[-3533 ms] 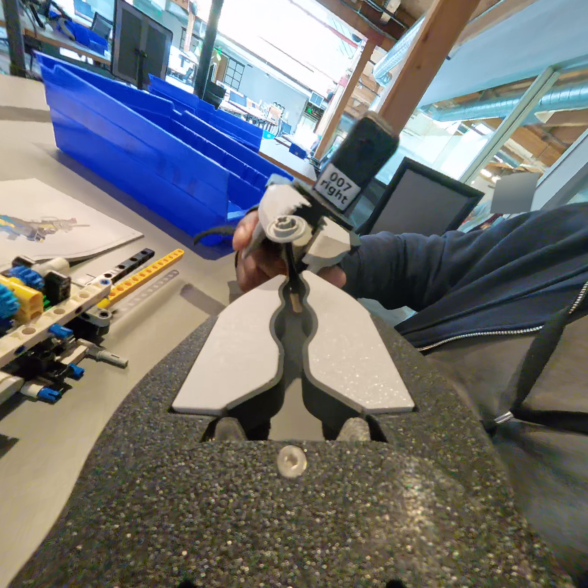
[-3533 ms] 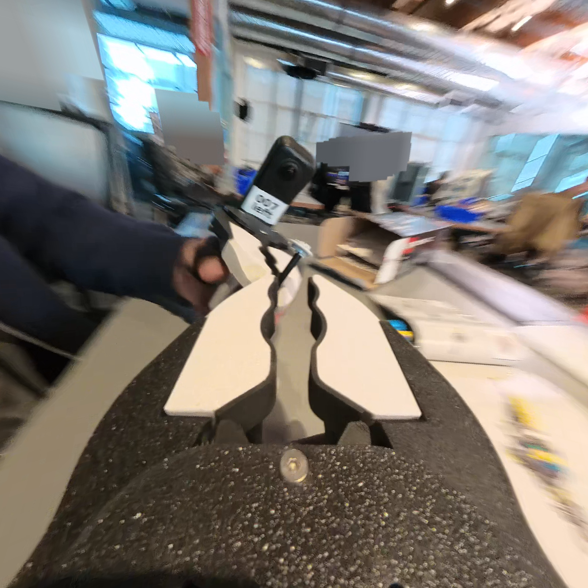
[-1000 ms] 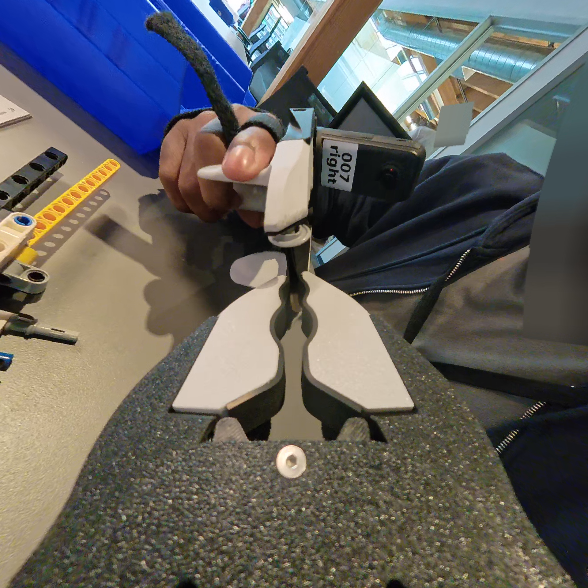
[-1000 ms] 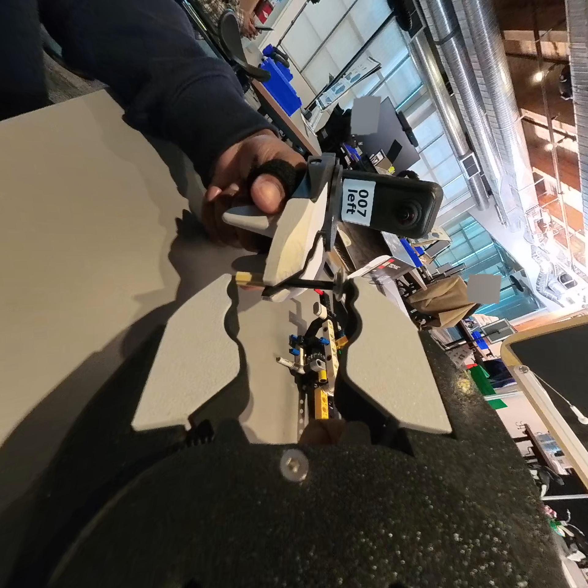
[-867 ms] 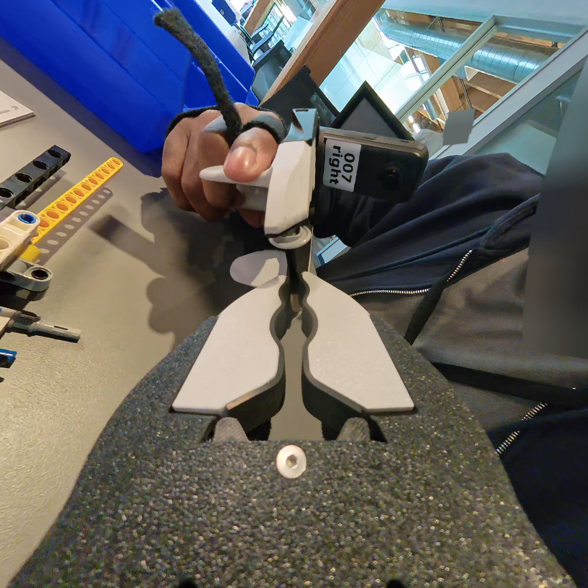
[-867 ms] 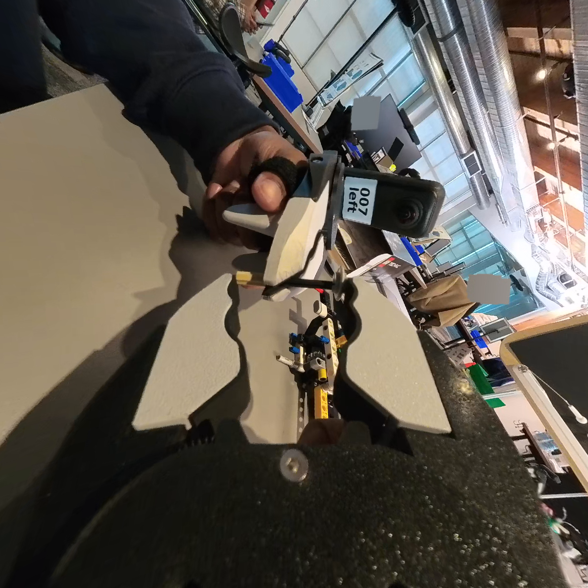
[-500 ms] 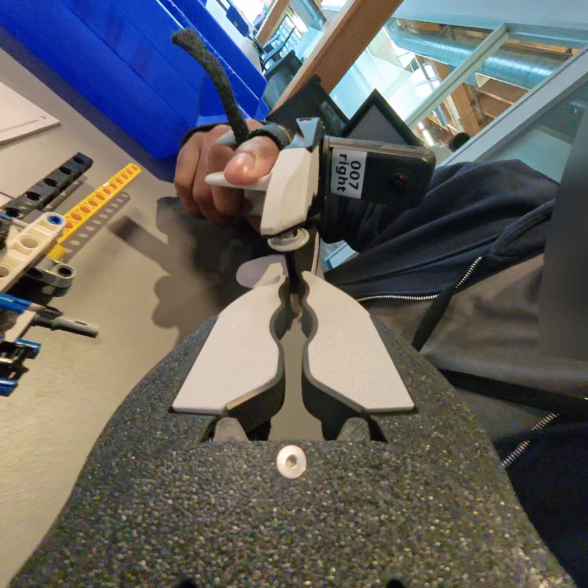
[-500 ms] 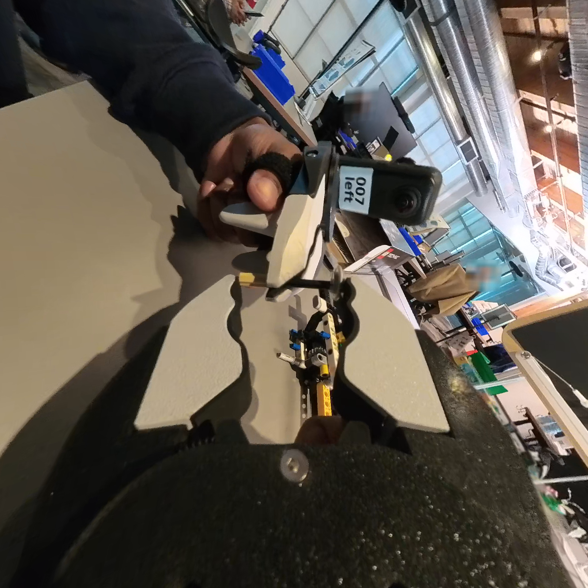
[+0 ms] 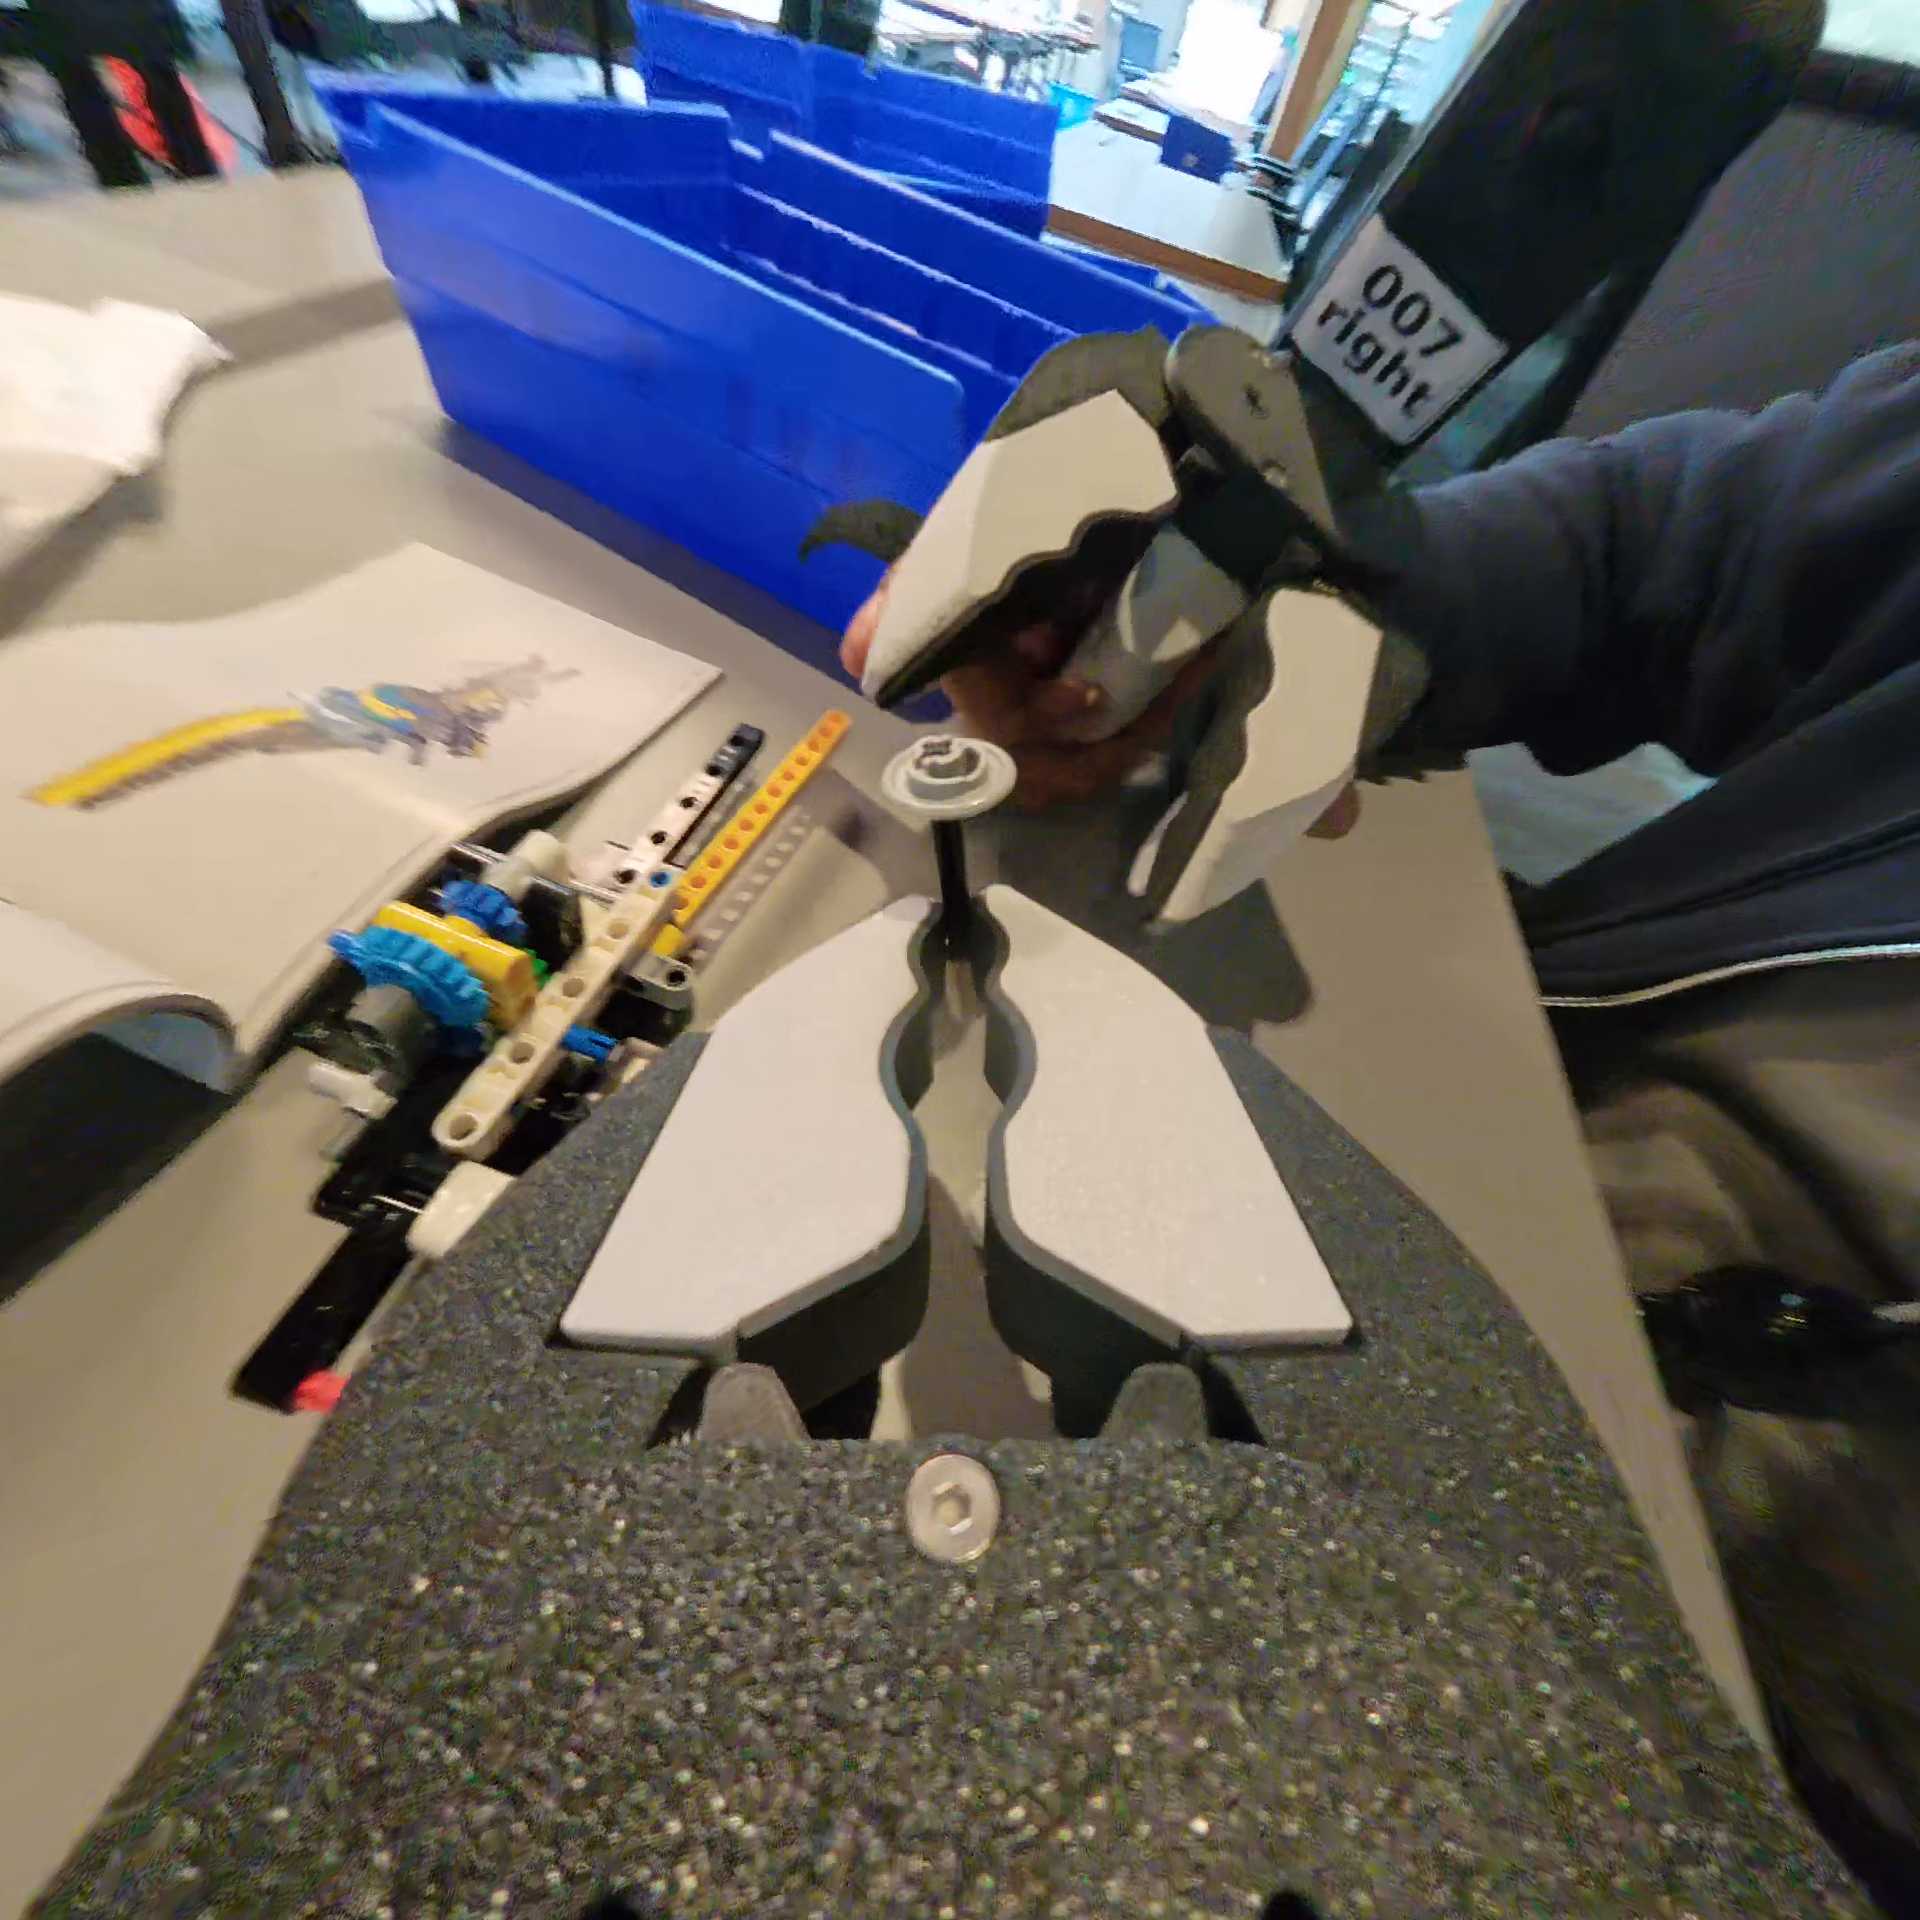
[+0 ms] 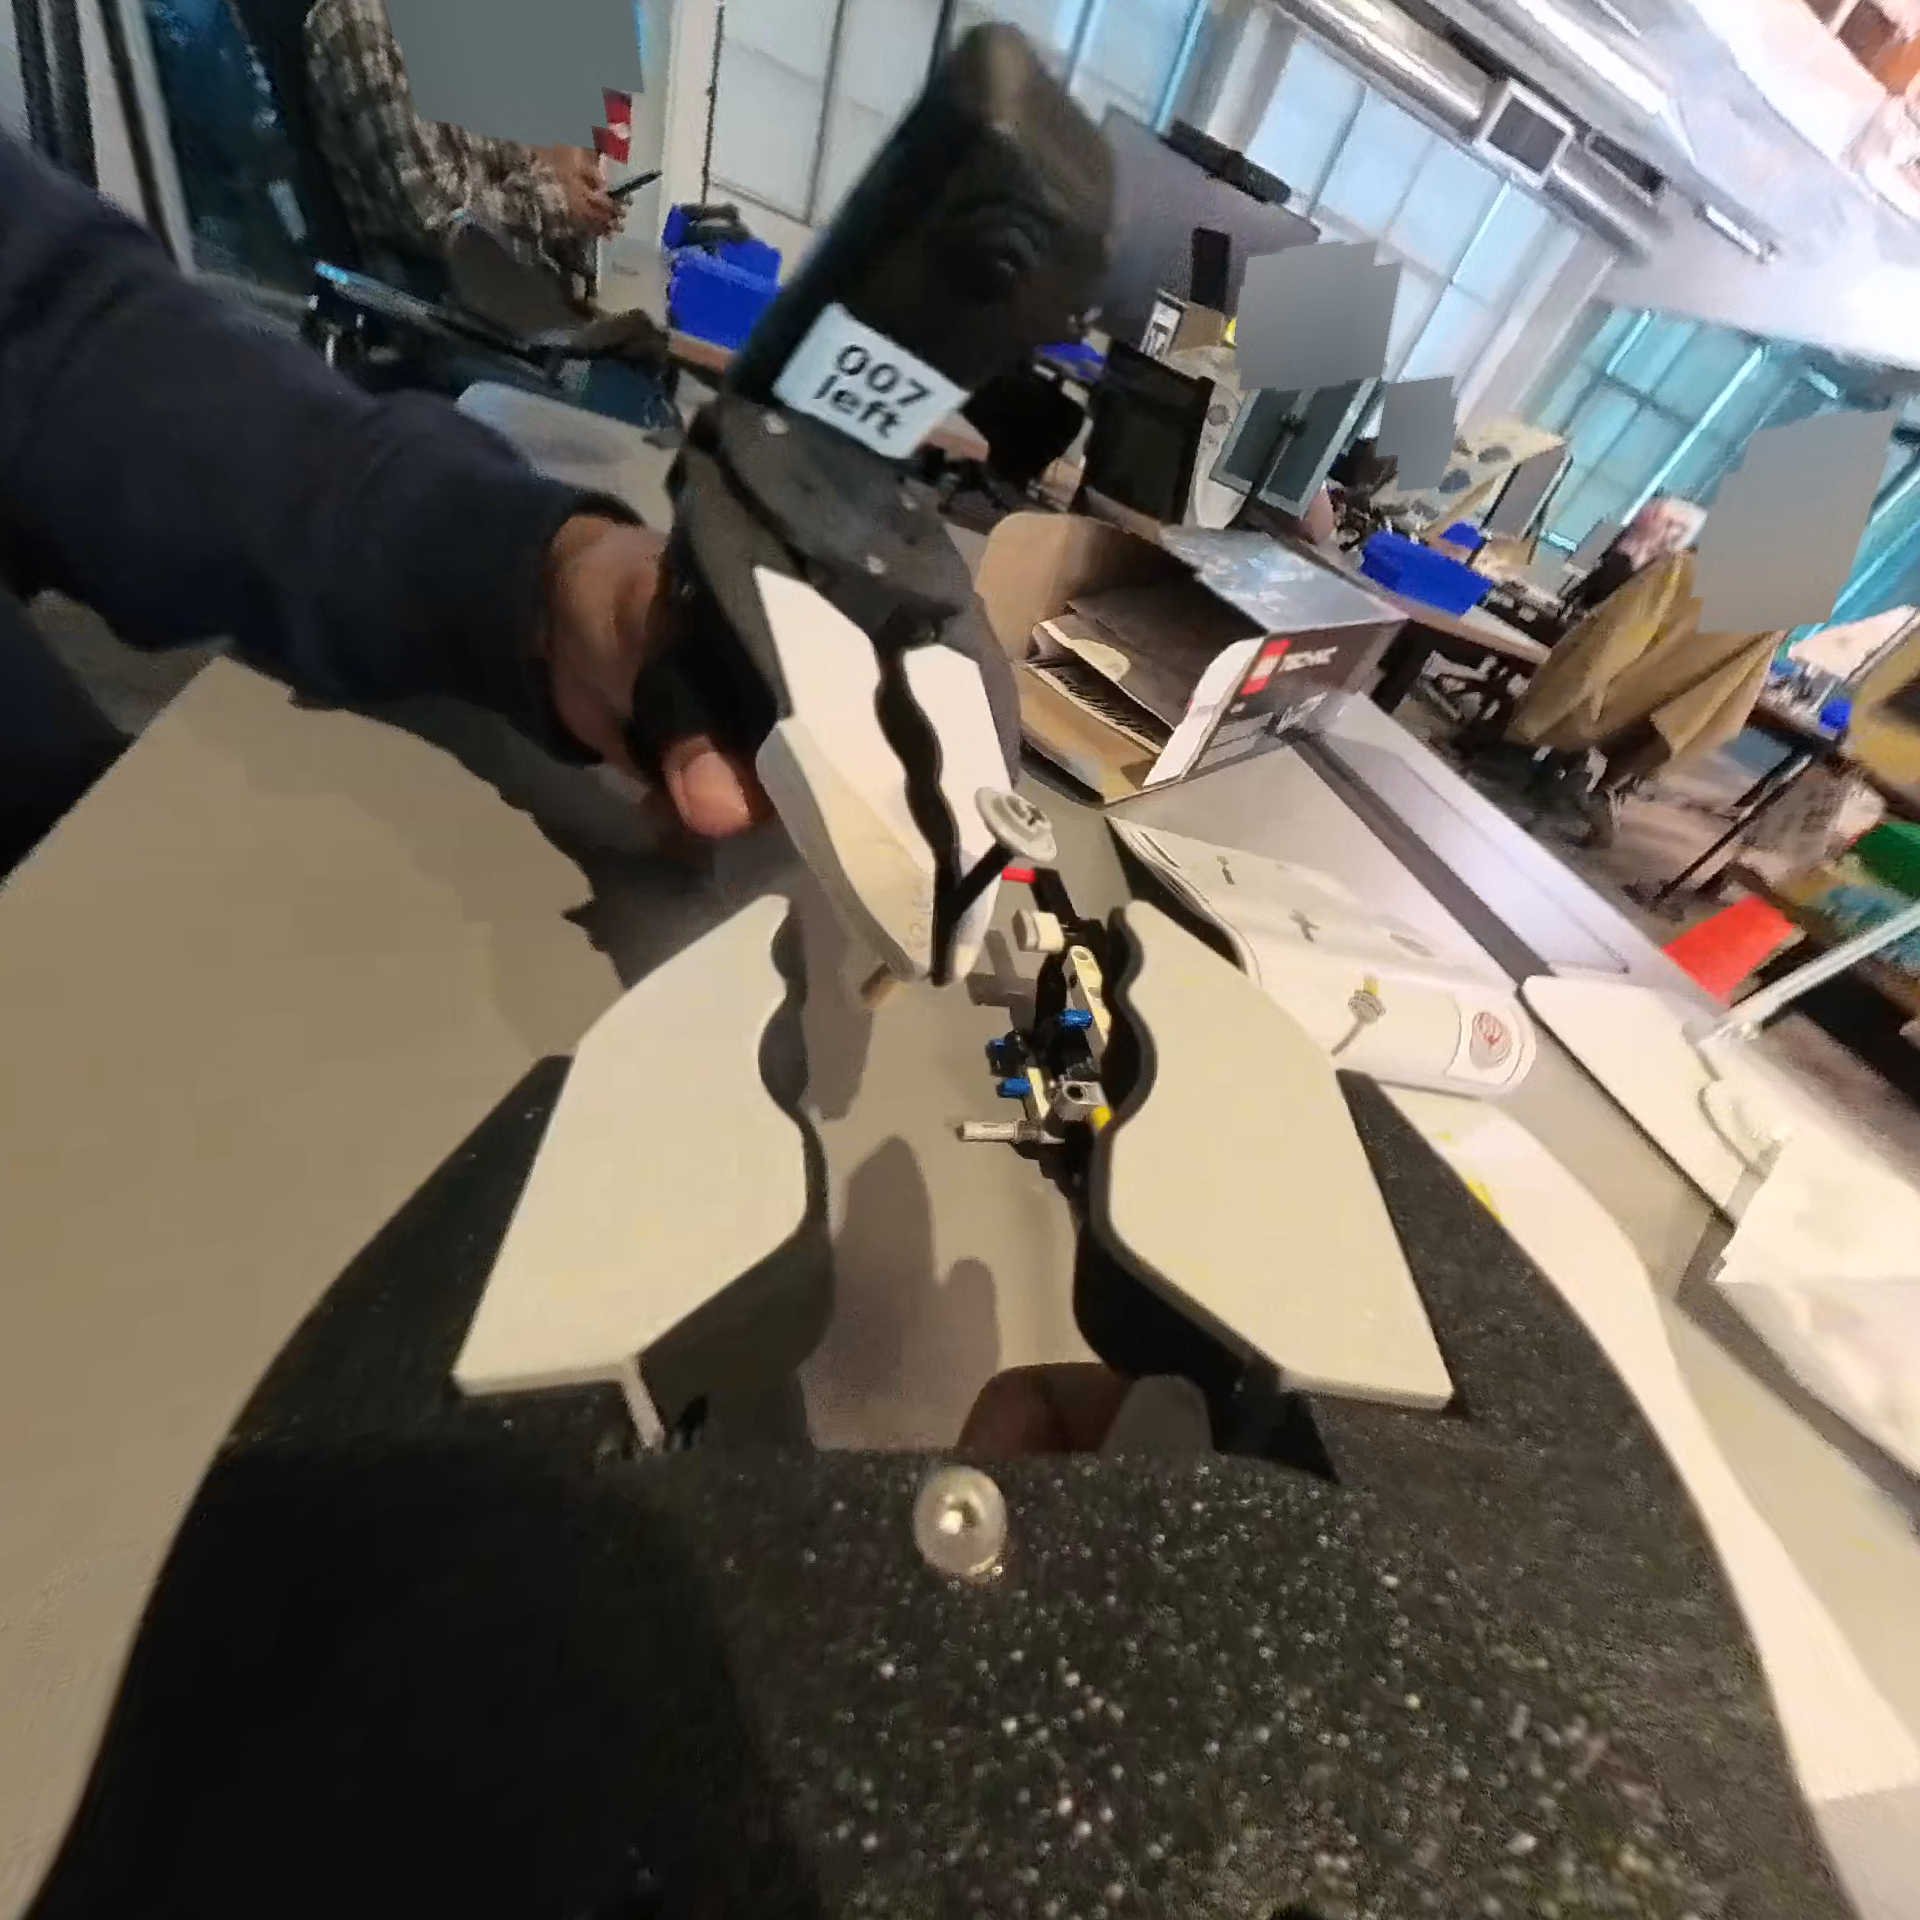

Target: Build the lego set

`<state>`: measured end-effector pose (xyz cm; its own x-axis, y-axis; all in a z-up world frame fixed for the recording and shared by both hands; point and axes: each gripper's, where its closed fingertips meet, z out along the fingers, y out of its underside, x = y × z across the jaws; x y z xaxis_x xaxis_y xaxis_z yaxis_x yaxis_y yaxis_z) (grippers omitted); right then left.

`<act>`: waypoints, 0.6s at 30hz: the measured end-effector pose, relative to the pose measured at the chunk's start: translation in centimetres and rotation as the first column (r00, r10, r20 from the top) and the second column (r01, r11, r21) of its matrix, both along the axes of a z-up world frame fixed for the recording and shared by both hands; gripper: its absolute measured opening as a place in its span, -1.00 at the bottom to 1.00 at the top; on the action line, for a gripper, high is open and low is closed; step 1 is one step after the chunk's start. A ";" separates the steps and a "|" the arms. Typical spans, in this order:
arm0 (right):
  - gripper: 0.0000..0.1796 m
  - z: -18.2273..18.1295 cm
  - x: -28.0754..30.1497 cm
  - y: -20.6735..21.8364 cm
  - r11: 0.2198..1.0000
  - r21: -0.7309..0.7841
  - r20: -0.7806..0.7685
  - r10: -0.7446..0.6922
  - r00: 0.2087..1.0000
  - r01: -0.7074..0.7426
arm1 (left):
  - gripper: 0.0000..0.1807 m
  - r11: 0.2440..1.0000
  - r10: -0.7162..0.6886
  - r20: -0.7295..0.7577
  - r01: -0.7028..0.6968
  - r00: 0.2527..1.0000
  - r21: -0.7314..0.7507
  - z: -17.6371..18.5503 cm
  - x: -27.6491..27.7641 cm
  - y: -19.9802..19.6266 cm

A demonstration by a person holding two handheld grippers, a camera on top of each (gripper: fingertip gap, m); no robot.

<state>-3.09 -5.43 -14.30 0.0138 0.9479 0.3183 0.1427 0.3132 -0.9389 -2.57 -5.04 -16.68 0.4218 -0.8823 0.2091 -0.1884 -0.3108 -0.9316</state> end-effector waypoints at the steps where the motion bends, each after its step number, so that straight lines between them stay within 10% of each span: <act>1: -0.43 0.2 -0.1 0.0 0.999 -0.036 -0.005 -0.004 1.000 0.004 | -0.95 0.999 0.023 -0.014 -0.023 1.000 0.041 0.1 -0.1 0.3; 18: -0.61 0.1 -0.9 1.3 0.948 -0.278 0.039 -0.152 0.988 0.157 | -0.95 0.971 0.177 -0.077 -0.162 0.981 0.177 -0.2 0.0 1.6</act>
